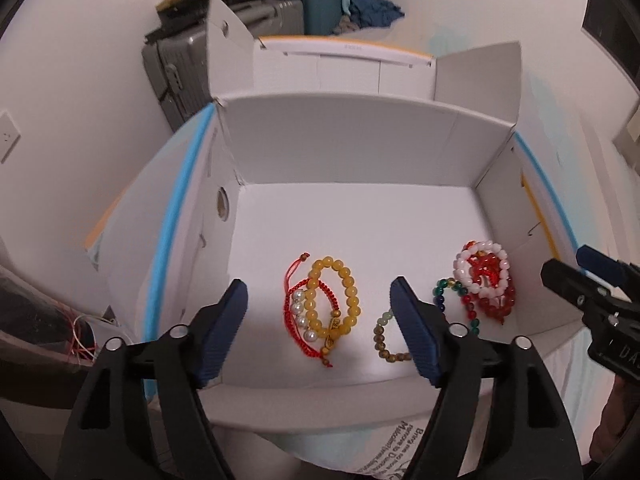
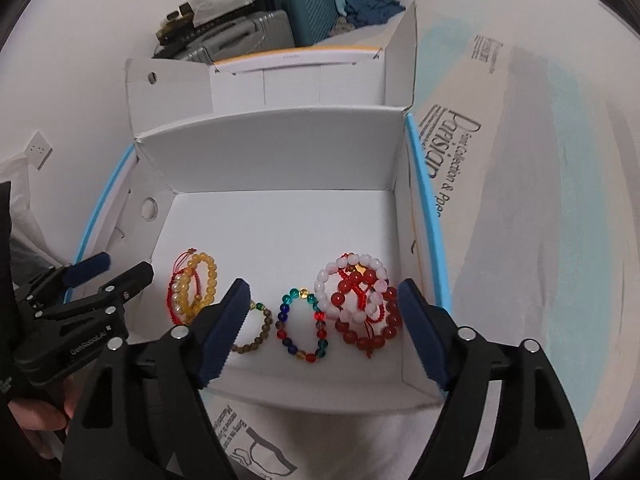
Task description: Organize jewelry
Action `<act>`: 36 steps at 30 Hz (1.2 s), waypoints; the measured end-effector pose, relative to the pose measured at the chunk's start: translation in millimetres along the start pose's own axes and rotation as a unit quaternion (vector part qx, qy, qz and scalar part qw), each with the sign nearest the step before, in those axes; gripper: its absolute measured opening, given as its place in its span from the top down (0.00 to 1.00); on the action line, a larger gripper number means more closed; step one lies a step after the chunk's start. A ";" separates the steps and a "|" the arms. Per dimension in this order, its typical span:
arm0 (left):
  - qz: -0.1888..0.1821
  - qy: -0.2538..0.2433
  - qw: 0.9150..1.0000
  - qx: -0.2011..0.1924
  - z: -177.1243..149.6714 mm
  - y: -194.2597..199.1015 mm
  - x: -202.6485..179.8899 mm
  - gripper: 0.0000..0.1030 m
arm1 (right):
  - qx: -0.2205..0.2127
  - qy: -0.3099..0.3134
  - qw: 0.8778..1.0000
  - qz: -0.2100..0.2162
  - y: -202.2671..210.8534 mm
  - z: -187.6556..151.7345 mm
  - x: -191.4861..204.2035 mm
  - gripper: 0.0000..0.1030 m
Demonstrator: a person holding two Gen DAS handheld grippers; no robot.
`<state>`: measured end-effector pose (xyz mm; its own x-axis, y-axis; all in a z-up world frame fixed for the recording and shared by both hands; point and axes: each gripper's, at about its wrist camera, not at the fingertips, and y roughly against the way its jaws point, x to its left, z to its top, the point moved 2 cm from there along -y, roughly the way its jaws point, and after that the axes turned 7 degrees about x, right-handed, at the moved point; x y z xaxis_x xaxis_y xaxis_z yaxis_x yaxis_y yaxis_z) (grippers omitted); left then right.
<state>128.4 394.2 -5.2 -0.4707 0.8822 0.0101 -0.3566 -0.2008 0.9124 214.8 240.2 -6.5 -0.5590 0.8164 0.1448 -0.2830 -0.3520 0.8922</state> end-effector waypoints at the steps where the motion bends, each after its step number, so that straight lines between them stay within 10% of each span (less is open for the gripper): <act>1: 0.000 -0.001 1.000 -0.003 -0.7 3.0 0.9 0.26 | -0.003 0.000 1.000 0.000 3.2 -2.0 0.3 0.27; 5: -0.001 -0.004 1.000 -0.031 -9.8 21.1 2.2 0.05 | -0.025 0.003 1.000 -0.002 21.4 -19.8 5.9 0.20; 36: 0.001 -0.014 0.996 -0.093 -92.1 65.1 5.9 0.06 | -0.113 -0.003 0.992 -0.047 74.5 -109.3 16.0 0.07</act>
<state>28.1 347.2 16.6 -0.4490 0.8931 0.0259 -0.5011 -0.2757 0.8203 99.6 176.9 15.5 -0.5172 0.8530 0.0692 -0.5016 -0.3677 0.7831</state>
